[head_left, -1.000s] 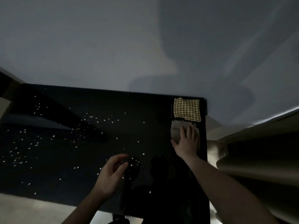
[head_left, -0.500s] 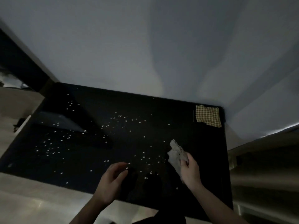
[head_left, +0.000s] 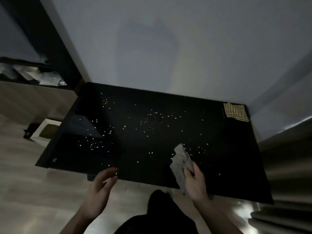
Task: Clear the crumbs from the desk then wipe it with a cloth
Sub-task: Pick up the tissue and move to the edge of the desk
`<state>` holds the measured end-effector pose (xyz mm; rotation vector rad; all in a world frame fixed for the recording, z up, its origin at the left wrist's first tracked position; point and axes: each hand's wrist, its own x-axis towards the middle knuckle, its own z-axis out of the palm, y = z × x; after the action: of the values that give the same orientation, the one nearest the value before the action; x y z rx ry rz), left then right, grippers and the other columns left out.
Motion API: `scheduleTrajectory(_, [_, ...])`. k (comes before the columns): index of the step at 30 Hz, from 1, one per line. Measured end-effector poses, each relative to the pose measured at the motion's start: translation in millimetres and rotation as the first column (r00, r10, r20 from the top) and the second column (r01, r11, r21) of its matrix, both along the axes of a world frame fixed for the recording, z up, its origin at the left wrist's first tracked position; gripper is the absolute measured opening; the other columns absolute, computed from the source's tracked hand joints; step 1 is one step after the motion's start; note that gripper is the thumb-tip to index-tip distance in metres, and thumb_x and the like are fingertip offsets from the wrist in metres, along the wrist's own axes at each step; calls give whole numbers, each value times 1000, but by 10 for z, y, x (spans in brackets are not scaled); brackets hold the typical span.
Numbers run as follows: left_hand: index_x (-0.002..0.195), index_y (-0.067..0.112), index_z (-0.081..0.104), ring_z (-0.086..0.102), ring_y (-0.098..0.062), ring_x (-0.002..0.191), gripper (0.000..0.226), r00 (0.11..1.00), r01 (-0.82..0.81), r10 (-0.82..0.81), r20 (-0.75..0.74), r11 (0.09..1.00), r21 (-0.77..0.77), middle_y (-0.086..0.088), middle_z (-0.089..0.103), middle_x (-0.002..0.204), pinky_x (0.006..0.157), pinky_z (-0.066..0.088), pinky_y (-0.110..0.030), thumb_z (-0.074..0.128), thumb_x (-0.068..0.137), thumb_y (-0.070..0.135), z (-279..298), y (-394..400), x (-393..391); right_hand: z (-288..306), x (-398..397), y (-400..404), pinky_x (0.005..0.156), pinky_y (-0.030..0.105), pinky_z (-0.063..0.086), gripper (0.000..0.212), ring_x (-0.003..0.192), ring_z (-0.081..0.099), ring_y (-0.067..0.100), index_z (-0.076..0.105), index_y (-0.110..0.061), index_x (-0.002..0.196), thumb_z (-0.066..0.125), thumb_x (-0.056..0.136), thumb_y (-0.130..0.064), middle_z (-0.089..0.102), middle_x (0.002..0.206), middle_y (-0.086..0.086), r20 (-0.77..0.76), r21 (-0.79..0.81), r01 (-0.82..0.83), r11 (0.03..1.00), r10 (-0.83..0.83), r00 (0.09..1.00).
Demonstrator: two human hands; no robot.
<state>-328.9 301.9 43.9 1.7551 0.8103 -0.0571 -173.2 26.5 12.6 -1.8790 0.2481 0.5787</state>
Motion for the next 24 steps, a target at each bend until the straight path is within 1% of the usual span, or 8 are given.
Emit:
scheduleTrajectory(3, [122, 35, 65, 56, 15, 107, 27, 999, 7, -6, 33, 999, -46, 16, 60, 125, 86, 45, -16, 57, 99, 24, 98, 126, 19, 27, -225, 106, 115, 42, 46, 30, 124, 62, 10, 63, -26, 135, 54, 107, -22, 68, 128, -8, 8, -6, 33, 999, -33, 999])
scheduleTrajectory(5, [123, 32, 65, 56, 19, 105, 28, 998, 24, -21, 51, 998, -62, 14, 62, 123, 83, 48, -5, 58, 99, 21, 155, 234, 87, 12, -326, 201, 116, 42, 45, 36, 128, 60, 12, 59, -24, 141, 56, 106, -23, 66, 132, -6, -15, -30, 33, 999, -34, 999])
scheduleTrajectory(8, [123, 31, 66, 55, 18, 108, 28, 998, 39, -38, 49, 999, -32, 12, 64, 122, 81, 42, 5, 58, 99, 19, 220, 465, 194, -9, -390, 427, 106, 28, 47, 32, 124, 60, 7, 60, -28, 137, 55, 105, -24, 66, 129, -11, -44, -10, 34, 999, -34, 998])
scheduleTrajectory(12, [120, 32, 66, 56, 18, 106, 29, 1000, 21, -20, 10, 1000, -14, 10, 64, 122, 80, 46, 1, 59, 98, 15, 201, 819, 198, -73, -293, 930, 98, 24, 55, 27, 110, 69, 3, 67, -30, 126, 56, 105, -16, 74, 118, -11, -93, 44, 3, 999, 1, 996])
scheduleTrajectory(15, [123, 35, 65, 56, 20, 106, 29, 1000, 10, -10, -24, 1000, -10, 13, 64, 124, 81, 47, -8, 59, 98, 19, 163, 1145, 170, -146, -162, 1359, 103, 38, 55, 25, 112, 69, 5, 67, -31, 127, 58, 103, -27, 74, 119, -10, -65, 61, -82, 995, 86, 994])
scheduleTrajectory(17, [124, 34, 64, 56, 20, 106, 30, 999, 7, -7, -50, 1000, -10, 13, 63, 124, 82, 46, -10, 59, 98, 21, 93, 1338, 97, -181, -115, 1582, 107, 40, 53, 31, 116, 68, 6, 67, -28, 131, 60, 101, -34, 74, 122, -9, -44, 82, -112, 990, 116, 992])
scheduleTrajectory(20, [124, 34, 65, 56, 17, 107, 28, 996, 9, -11, -93, 1000, -19, 15, 63, 124, 84, 41, -11, 58, 99, 22, 33, 1603, 50, -183, -98, 1852, 105, 37, 54, 25, 115, 69, 4, 69, -30, 126, 61, 103, -29, 75, 120, -11, -65, 146, -67, 987, 78, 995])
scheduleTrajectory(24, [121, 33, 67, 55, 17, 108, 25, 990, 23, -28, -139, 999, -41, 15, 63, 122, 84, 40, -11, 58, 99, 23, -105, 2124, 50, -252, -189, 2172, 100, 40, 57, 20, 107, 72, 11, 74, -28, 111, 58, 105, -18, 77, 108, -6, -48, 123, 7, 992, -1, 999])
